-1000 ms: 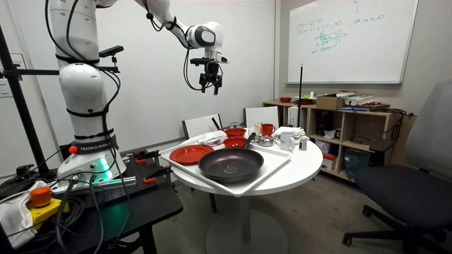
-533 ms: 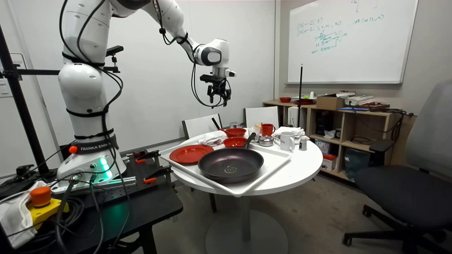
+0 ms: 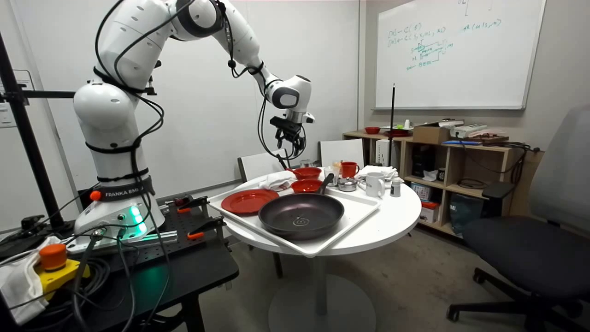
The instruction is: Use the tea towel to wipe the pan
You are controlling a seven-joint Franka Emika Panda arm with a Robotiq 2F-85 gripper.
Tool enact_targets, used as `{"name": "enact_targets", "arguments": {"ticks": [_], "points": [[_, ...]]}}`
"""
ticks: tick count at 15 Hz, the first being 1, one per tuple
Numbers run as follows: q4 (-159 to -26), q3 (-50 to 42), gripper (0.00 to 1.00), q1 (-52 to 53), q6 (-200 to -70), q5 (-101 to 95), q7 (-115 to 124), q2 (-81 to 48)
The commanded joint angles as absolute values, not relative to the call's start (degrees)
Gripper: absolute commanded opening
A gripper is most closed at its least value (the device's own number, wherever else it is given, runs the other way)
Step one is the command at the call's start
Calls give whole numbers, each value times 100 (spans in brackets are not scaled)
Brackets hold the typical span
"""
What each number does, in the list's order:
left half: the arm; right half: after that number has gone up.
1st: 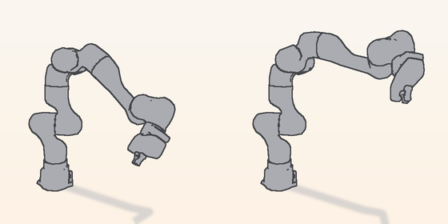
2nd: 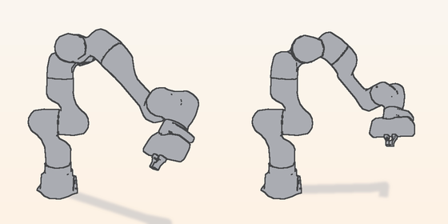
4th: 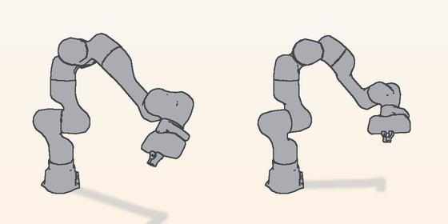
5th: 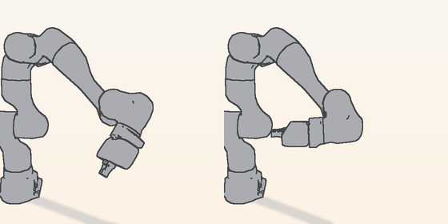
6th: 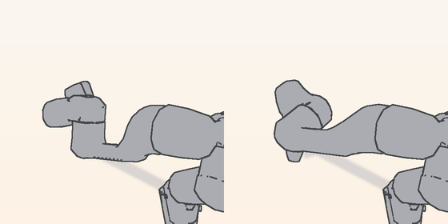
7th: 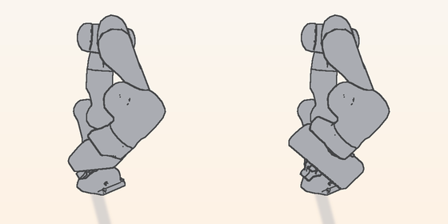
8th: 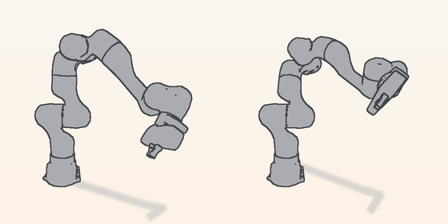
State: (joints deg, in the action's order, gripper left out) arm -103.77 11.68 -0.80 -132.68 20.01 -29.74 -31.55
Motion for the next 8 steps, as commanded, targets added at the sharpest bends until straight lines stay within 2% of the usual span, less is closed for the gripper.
{"name": "enact_targets", "arguments": {"ticks": [1,8], "points": [[-9878,1278,100,-158,-13316,1907,-3057,-3821],[-9642,1263,100,-46,-13595,1520,-2868,-4384]]}}
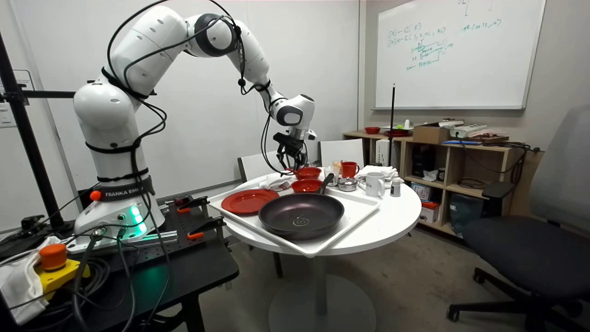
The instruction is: Use the tea towel to wipe the pan
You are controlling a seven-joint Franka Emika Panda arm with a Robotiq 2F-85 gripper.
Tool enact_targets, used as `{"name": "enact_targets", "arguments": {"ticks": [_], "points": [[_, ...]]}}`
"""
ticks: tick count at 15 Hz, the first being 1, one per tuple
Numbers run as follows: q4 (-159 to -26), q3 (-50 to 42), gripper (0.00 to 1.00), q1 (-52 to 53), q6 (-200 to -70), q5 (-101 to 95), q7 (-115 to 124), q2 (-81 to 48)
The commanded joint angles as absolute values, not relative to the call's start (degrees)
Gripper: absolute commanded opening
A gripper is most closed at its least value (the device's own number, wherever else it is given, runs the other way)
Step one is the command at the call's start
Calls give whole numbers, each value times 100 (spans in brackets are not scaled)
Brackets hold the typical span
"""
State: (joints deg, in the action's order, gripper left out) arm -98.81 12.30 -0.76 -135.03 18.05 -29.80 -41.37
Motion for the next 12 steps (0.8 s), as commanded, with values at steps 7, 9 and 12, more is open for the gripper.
{"name": "enact_targets", "arguments": {"ticks": [7,9,12], "points": [[-9590,1133,100,430,-13584,408,-2468,-4512],[-9580,1164,100,549,-13593,223,-2415,-4490],[-9495,1191,100,657,-13625,101,-2369,-4521]]}}
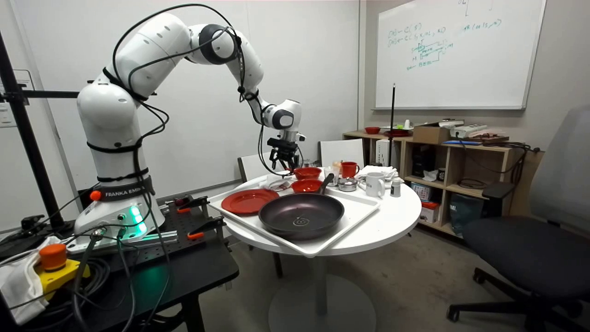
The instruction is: Use the tea towel to wipe the pan
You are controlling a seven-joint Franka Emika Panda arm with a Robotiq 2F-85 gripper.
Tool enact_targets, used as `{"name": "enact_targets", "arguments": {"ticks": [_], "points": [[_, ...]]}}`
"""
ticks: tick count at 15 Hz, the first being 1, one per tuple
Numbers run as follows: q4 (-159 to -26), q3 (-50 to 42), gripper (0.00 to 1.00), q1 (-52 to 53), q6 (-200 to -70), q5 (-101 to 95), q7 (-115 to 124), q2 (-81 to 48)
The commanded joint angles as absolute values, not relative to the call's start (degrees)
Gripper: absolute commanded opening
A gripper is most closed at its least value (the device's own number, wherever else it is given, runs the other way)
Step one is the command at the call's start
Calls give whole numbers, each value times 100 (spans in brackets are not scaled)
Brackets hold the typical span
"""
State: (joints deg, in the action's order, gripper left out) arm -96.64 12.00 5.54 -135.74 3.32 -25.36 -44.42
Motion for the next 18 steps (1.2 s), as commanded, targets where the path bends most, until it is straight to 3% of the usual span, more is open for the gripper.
{"name": "enact_targets", "arguments": {"ticks": [1,9,18], "points": [[-9434,1203,100,634,-13623,114,-2393,-4576],[-8587,1623,100,-108,-12710,445,-3428,-5081],[-7830,1567,100,127,-12018,346,-3409,-5428]]}}
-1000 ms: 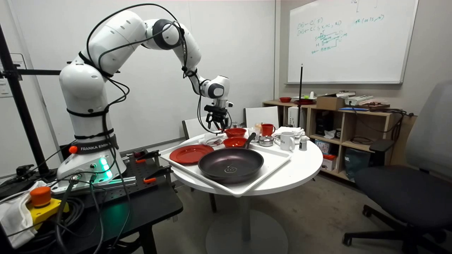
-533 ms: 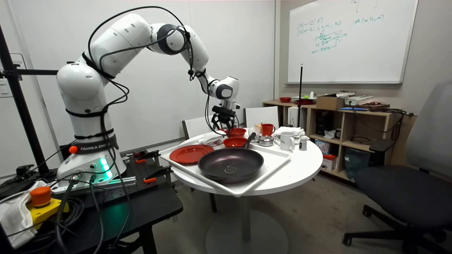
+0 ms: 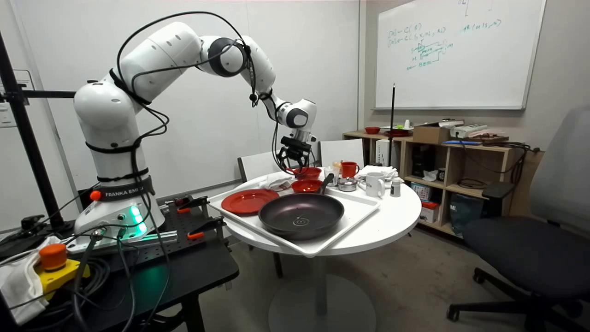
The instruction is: Use the tea towel to wipe the pan
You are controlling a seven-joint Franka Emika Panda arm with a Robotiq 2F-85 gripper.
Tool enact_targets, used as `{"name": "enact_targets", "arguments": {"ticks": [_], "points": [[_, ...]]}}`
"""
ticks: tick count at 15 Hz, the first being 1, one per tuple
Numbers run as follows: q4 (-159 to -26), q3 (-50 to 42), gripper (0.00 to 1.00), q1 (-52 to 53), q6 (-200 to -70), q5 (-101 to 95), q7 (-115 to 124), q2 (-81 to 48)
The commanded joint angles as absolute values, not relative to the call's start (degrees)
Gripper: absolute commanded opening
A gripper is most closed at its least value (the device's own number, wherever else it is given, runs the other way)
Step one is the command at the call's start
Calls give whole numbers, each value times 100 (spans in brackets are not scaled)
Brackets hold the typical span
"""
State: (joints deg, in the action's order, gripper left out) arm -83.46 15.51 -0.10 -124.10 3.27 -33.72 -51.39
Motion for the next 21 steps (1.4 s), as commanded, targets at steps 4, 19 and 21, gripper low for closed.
{"name": "enact_targets", "arguments": {"ticks": [4,19,21], "points": [[-8023,1529,100,193,-12072,352,-3369,-5311],[-7035,1436,100,387,-11894,204,-3380,-6365],[-6899,1436,100,432,-11909,181,-3371,-6488]]}}
